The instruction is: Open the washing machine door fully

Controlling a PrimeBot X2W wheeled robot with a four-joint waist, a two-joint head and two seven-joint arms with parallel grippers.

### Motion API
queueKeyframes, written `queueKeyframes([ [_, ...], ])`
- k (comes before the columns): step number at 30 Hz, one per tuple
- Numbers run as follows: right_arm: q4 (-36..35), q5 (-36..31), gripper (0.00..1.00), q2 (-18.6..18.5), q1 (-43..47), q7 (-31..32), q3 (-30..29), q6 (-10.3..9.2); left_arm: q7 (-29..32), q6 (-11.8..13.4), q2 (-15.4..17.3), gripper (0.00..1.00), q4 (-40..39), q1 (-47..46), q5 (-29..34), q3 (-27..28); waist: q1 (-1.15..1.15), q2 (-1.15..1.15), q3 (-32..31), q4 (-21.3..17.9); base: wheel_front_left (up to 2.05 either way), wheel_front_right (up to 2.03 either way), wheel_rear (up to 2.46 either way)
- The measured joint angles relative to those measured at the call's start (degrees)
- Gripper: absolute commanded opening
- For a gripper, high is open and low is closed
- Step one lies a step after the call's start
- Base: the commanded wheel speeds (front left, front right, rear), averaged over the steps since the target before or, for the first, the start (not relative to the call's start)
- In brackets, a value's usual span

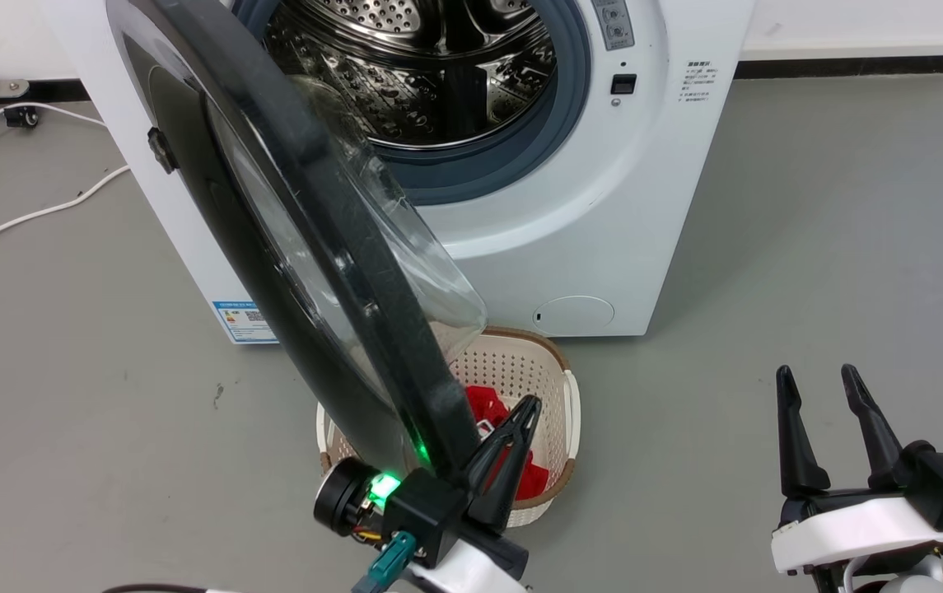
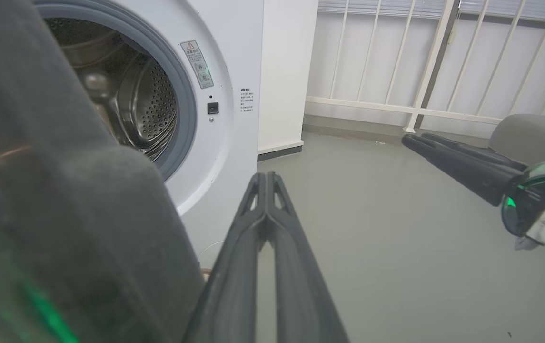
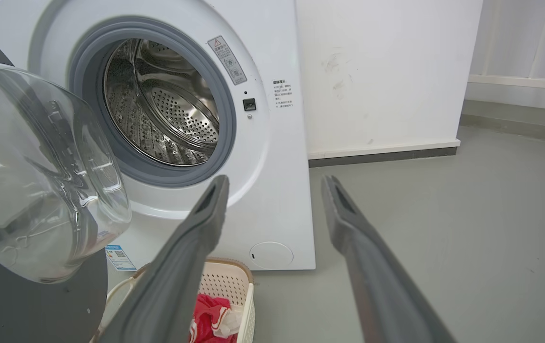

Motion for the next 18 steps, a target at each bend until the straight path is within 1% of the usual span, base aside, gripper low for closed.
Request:
queueKeyframes([
  [4,0.38,0.24,1.00,0.00,0.00,0.00,0.29,0.00,0.04,1.21,1.20,0.00,-2.21,2.21,0.18,0.30,0.00,0.00,0.12,0.01,0.00,0.00,0.00],
  [11,0.82,0.32,1.00,0.00,0.03,0.00,0.26,0.00,0.81,5.02,2.87,0.00,-7.75,7.82,-0.58,2.33,0.00,0.00,0.00,0.21,0.00,0.00,0.00],
  [18,2.12,0.85,1.00,0.00,0.61,0.01,0.19,0.00,2.36,7.65,5.72,0.00,-13.84,13.41,-0.99,4.01,0.00,0.00,-0.92,1.39,0.00,0.00,0.00],
])
